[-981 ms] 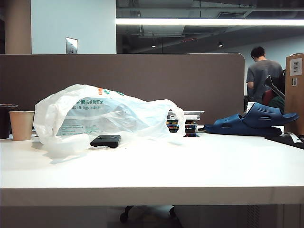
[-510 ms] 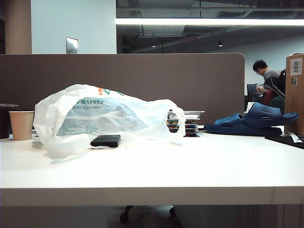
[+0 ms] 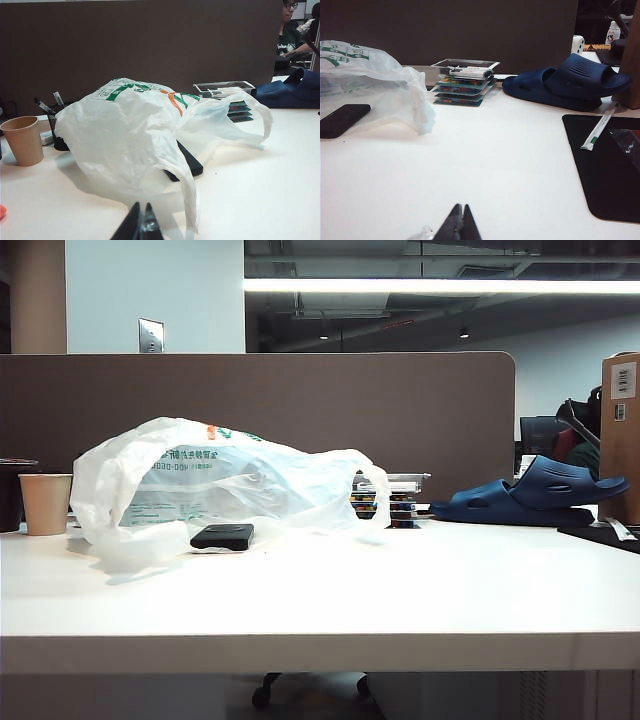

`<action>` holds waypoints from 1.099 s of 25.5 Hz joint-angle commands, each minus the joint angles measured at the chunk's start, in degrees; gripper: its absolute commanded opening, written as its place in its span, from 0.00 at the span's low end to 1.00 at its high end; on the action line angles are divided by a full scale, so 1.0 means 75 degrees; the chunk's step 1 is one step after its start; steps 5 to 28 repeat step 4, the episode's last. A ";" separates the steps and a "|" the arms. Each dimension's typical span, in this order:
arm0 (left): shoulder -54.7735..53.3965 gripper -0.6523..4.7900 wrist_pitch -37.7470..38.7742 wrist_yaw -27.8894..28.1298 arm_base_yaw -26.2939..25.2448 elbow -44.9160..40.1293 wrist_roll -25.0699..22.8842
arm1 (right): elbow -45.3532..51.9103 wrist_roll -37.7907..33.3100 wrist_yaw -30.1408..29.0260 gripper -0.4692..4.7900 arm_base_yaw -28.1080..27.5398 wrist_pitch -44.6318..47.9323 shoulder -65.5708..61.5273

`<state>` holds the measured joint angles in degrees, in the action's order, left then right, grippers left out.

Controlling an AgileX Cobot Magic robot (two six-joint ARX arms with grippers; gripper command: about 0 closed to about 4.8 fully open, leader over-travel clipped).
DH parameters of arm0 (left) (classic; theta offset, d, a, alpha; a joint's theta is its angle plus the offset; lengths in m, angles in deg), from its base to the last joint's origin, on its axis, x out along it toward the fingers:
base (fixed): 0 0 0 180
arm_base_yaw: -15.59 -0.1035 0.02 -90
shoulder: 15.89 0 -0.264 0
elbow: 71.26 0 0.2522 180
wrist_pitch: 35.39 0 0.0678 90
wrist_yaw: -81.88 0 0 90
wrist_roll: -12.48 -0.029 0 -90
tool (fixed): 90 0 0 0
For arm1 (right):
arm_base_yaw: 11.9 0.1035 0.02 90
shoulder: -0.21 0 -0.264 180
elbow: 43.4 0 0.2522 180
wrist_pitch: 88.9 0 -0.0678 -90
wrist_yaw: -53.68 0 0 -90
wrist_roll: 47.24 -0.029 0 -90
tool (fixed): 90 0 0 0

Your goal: Put the power bank into the bag.

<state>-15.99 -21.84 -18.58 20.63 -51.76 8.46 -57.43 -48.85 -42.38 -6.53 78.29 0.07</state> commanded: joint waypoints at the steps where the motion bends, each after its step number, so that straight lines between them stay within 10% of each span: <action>1: -0.0003 0.11 -0.0085 -0.0035 -0.0015 0.0017 0.0015 | 0.0038 0.0020 -0.0009 0.08 0.0000 0.0070 0.0035; 28: -0.0003 0.11 -0.0085 -0.0035 -0.0015 0.0017 0.0015 | 0.0038 0.0023 -0.0009 0.08 0.0000 0.0070 0.0035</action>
